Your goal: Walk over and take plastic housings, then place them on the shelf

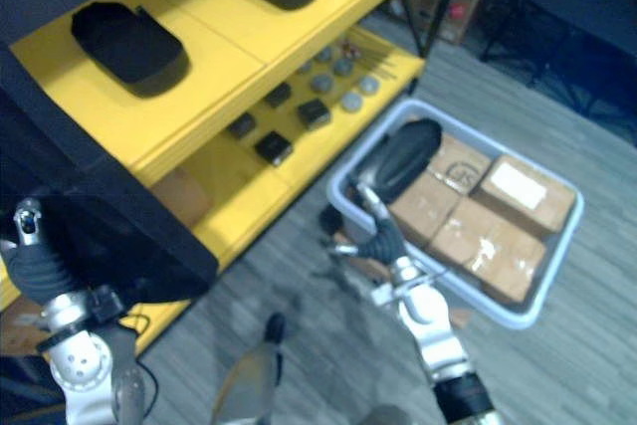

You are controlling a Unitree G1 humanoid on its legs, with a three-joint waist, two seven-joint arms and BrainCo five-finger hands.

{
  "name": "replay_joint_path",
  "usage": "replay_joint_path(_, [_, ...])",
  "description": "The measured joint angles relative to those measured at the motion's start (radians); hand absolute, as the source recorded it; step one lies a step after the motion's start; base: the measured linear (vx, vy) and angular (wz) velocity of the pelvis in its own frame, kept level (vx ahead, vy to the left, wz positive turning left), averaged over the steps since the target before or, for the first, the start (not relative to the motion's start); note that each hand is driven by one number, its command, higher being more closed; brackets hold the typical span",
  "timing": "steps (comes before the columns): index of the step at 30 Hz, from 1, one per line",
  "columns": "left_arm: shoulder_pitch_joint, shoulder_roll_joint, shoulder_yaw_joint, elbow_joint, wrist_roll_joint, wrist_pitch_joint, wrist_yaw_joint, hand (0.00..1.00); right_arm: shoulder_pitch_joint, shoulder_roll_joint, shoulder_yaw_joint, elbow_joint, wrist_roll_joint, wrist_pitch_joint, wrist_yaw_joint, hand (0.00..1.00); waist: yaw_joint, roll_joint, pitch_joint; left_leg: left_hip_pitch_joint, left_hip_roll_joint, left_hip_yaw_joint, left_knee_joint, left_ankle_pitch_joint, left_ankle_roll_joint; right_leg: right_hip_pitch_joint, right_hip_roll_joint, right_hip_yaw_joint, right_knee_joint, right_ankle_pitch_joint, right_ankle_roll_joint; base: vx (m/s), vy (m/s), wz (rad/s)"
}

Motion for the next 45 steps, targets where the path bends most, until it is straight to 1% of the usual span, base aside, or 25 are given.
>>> replay_joint_path(4, [-0.010, 0.005, -0.005, 0.012, 0.001, -0.022, 0.006, 1.00, -0.010, 0.005, 0.035, 0.000, -0.001, -0.024, -0.002, 0.00, -0.001, 0.000, 0.026, 0.000, -0.001, 0.001, -0.008, 0.008, -0.001, -0.030, -0.023, 0.007, 0.063, -0.039, -0.007, -0.10, 0.002, -0.02])
replay_joint_path(7, [-0.021, 0.005, -0.010, 0.032, 0.003, -0.033, 0.034, 1.00, -0.015, 0.026, 0.048, 0.005, -0.019, -0.039, -0.042, 0.00, 0.000, 0.000, 0.059, -0.011, -0.027, -0.002, 0.027, 0.000, 0.008, -0.037, -0.064, 0.005, 0.124, -0.065, 0.002, -0.03, 0.033, 0.14])
replay_joint_path(12, [0.001, 0.004, -0.015, 0.046, 0.037, -0.034, 0.054, 1.00, -0.005, 0.085, 0.044, 0.038, -0.006, -0.067, -0.099, 0.00, 0.003, 0.012, 0.064, -0.033, -0.063, -0.029, 0.185, -0.098, 0.016, 0.058, -0.085, -0.043, 0.116, -0.081, 0.030, 0.05, 0.079, 0.22])
replay_joint_path(14, [0.002, 0.005, 0.008, 0.044, 0.054, -0.032, 0.067, 1.00, -0.005, 0.115, 0.045, 0.038, 0.024, -0.077, -0.095, 0.00, 0.020, 0.010, 0.060, -0.044, -0.080, -0.030, 0.240, -0.147, 0.031, 0.113, -0.088, -0.079, 0.061, -0.076, 0.042, 0.15, 0.180, 0.27])
replay_joint_path(15, [0.002, 0.016, 0.028, 0.041, 0.059, -0.027, 0.072, 1.00, -0.002, 0.136, 0.047, 0.042, 0.036, -0.077, -0.087, 0.00, 0.030, -0.014, 0.044, -0.053, -0.096, 0.009, 0.275, -0.180, 0.072, 0.145, -0.101, -0.110, 0.019, -0.058, 0.046, 0.25, 0.175, 0.44])
replay_joint_path(17, [-0.002, 0.019, 0.045, 0.049, 0.094, -0.020, 0.088, 1.00, 0.000, 0.141, 0.056, 0.043, 0.044, -0.079, -0.085, 0.00, 0.030, -0.005, 0.030, -0.045, -0.117, 0.021, 0.318, -0.240, 0.088, 0.097, -0.162, -0.049, 0.229, 0.016, -0.090, 0.25, 0.207, 0.50])
replay_joint_path(18, [0.008, 0.024, 0.049, 0.048, 0.132, -0.013, 0.109, 1.00, -0.004, 0.143, 0.070, 0.048, 0.044, -0.078, -0.078, 0.00, 0.036, -0.011, 0.013, -0.019, -0.131, 0.020, 0.307, -0.255, 0.103, 0.025, -0.199, 0.039, 0.355, 0.123, -0.201, 0.27, 0.225, 0.37])
replay_joint_path(19, [0.014, 0.031, 0.056, 0.047, 0.163, -0.007, 0.127, 1.00, -0.014, 0.150, 0.083, 0.052, 0.044, -0.081, -0.061, 0.00, 0.037, -0.014, -0.009, 0.013, -0.138, 0.000, 0.283, -0.262, 0.115, -0.019, -0.209, 0.114, 0.430, 0.264, -0.205, 0.33, 0.176, 0.31])
replay_joint_path(20, [0.009, 0.038, 0.058, 0.046, 0.168, -0.003, 0.135, 1.00, -0.029, 0.153, 0.089, 0.062, 0.045, -0.084, -0.052, 0.00, 0.037, -0.013, -0.014, 0.033, -0.138, -0.009, 0.272, -0.266, 0.122, -0.040, -0.204, 0.146, 0.475, 0.259, -0.187, 0.39, 0.114, 0.37])
replay_joint_path(21, [0.000, 0.052, 0.057, 0.044, 0.168, 0.007, 0.155, 1.00, -0.073, 0.169, 0.101, 0.097, 0.051, -0.087, -0.031, 0.00, 0.035, -0.003, -0.016, 0.078, -0.133, -0.035, 0.248, -0.272, 0.132, -0.080, -0.169, 0.186, 0.545, 0.160, -0.174, 0.30, 0.080, 0.35])
replay_joint_path(22, [-0.005, 0.055, 0.058, 0.044, 0.168, 0.012, 0.162, 1.00, -0.093, 0.175, 0.106, 0.113, 0.059, -0.087, -0.021, 0.00, 0.030, 0.003, -0.020, 0.098, -0.131, -0.055, 0.232, -0.272, 0.132, -0.098, -0.142, 0.196, 0.551, 0.120, -0.176, 0.34, 0.088, 0.58])
replay_joint_path(24, [-0.036, 0.058, 0.056, 0.044, 0.164, 0.018, 0.162, 1.00, -0.133, 0.171, 0.119, 0.129, 0.099, -0.090, 0.010, 0.00, 0.023, 0.038, -0.040, 0.165, -0.108, -0.118, 0.166, -0.272, 0.132, -0.181, -0.013, 0.205, 0.449, 0.013, -0.179, 0.32, 0.043, 0.73])
replay_joint_path(25, [-0.041, 0.060, 0.055, 0.044, 0.162, 0.019, 0.162, 1.00, -0.136, 0.171, 0.118, 0.129, 0.107, -0.094, 0.016, 0.00, 0.022, 0.048, -0.047, 0.171, -0.104, -0.133, 0.155, -0.272, 0.132, -0.208, 0.018, 0.216, 0.395, 0.001, -0.173, 0.31, -0.015, 0.79])
replay_joint_path(27, [-0.062, 0.062, 0.047, 0.045, 0.162, 0.026, 0.164, 1.00, -0.144, 0.165, 0.117, 0.128, 0.138, -0.101, 0.034, 0.00, 0.009, 0.041, -0.067, 0.200, -0.103, -0.198, 0.131, -0.279, 0.122, -0.286, 0.105, 0.311, 0.172, 0.017, -0.148, 0.33, -0.109, 1.05])
replay_joint_path(28, [-0.062, 0.062, 0.043, 0.045, 0.161, 0.025, 0.164, 1.00, -0.143, 0.164, 0.116, 0.128, 0.146, -0.101, 0.044, 0.00, 0.001, 0.040, -0.067, 0.206, -0.104, -0.215, 0.131, -0.281, 0.118, -0.297, 0.116, 0.335, 0.124, 0.028, -0.135, 0.30, -0.165, 1.27])
replay_joint_path(29, [-0.061, 0.062, 0.037, 0.049, 0.158, 0.026, 0.160, 1.00, -0.140, 0.164, 0.116, 0.128, 0.166, -0.100, 0.063, 0.00, -0.009, 0.034, -0.070, 0.221, -0.107, -0.230, 0.131, -0.291, 0.102, -0.305, 0.131, 0.373, 0.052, 0.059, -0.111, 0.25, -0.178, 1.27])
replay_joint_path(31, [-0.056, 0.064, 0.033, 0.049, 0.167, 0.026, 0.158, 1.00, -0.137, 0.168, 0.125, 0.128, 0.190, -0.093, 0.091, 0.00, -0.009, -0.010, -0.103, 0.227, -0.129, -0.243, 0.130, -0.311, 0.072, -0.290, 0.141, 0.446, -0.024, 0.187, -0.117, 0.37, -0.337, 1.13])
replay_joint_path(32, [-0.052, 0.037, 0.029, 0.061, 0.167, 0.027, 0.158, 1.00, -0.141, 0.156, 0.138, 0.128, 0.209, -0.086, 0.110, 0.00, -0.005, 0.006, -0.122, 0.229, -0.111, -0.243, 0.139, -0.347, 0.048, -0.267, 0.149, 0.425, -0.035, 0.182, -0.087, 0.35, -0.359, 0.63])
replay_joint_path(33, [-0.025, 0.014, 0.022, 0.062, 0.167, 0.038, 0.159, 1.00, -0.143, 0.137, 0.149, 0.131, 0.228, -0.070, 0.138, 0.00, 0.003, 0.040, -0.140, 0.229, -0.066, -0.234, 0.137, -0.350, 0.041, -0.251, 0.184, 0.409, -0.051, 0.183, -0.104, 0.27, -0.269, 0.42])
replay_joint_path(35, [0.001, 0.008, 0.022, 0.065, 0.167, 0.052, 0.163, 1.00, -0.144, 0.120, 0.161, 0.131, 0.275, -0.055, 0.193, 0.00, 0.002, 0.071, -0.159, 0.245, -0.029, -0.197, 0.107, -0.341, 0.025, -0.245, 0.213, 0.405, -0.057, 0.177, -0.120, 0.20, -0.190, -0.08])
replay_joint_path(36, [0.000, 0.005, 0.020, 0.065, 0.168, 0.053, 0.169, 1.00, -0.144, 0.119, 0.162, 0.131, 0.300, -0.054, 0.226, 0.00, -0.002, 0.078, -0.163, 0.265, -0.021, -0.164, 0.080, -0.329, 0.007, -0.238, 0.219, 0.407, -0.059, 0.171, -0.128, 0.18, -0.165, -0.18])
replay_joint_path(37, [-0.001, 0.002, 0.016, 0.065, 0.168, 0.053, 0.170, 1.00, -0.144, 0.116, 0.161, 0.131, 0.315, -0.054, 0.242, 0.00, -0.008, 0.084, -0.167, 0.272, -0.015, -0.150, 0.073, -0.325, 0.012, -0.231, 0.222, 0.406, -0.064, 0.171, -0.128, 0.13, -0.097, -0.18])
replay_joint_path(39, [-0.013, -0.003, -0.004, 0.066, 0.177, 0.053, 0.171, 1.00, -0.139, 0.111, 0.165, 0.121, 0.339, -0.040, 0.287, 0.00, -0.031, 0.088, -0.170, 0.300, 0.001, -0.042, 0.070, -0.317, 0.021, -0.183, 0.219, 0.393, -0.086, 0.170, -0.130, 0.06, -0.031, 0.02])
replay_joint_path(41, [-0.038, -0.003, -0.011, 0.074, 0.203, 0.052, 0.172, 1.00, -0.119, 0.111, 0.173, 0.095, 0.357, -0.020, 0.297, 0.00, -0.054, 0.085, -0.172, 0.297, 0.008, 0.041, 0.084, -0.316, 0.023, -0.140, 0.206, 0.346, -0.112, 0.171, -0.128, 0.02, 0.015, 0.52])
replay_joint_path(45, [-0.046, -0.002, -0.031, 0.081, 0.210, 0.058, 0.206, 1.00, -0.086, 0.146, 0.210, 0.075, 0.356, -0.012, 0.329, 0.00, -0.047, 0.052, -0.199, 0.298, -0.015, 0.029, 0.025, -0.278, 0.039, -0.105, 0.176, 0.268, -0.155, 0.174, -0.123, -0.02, 0.013, 0.58])
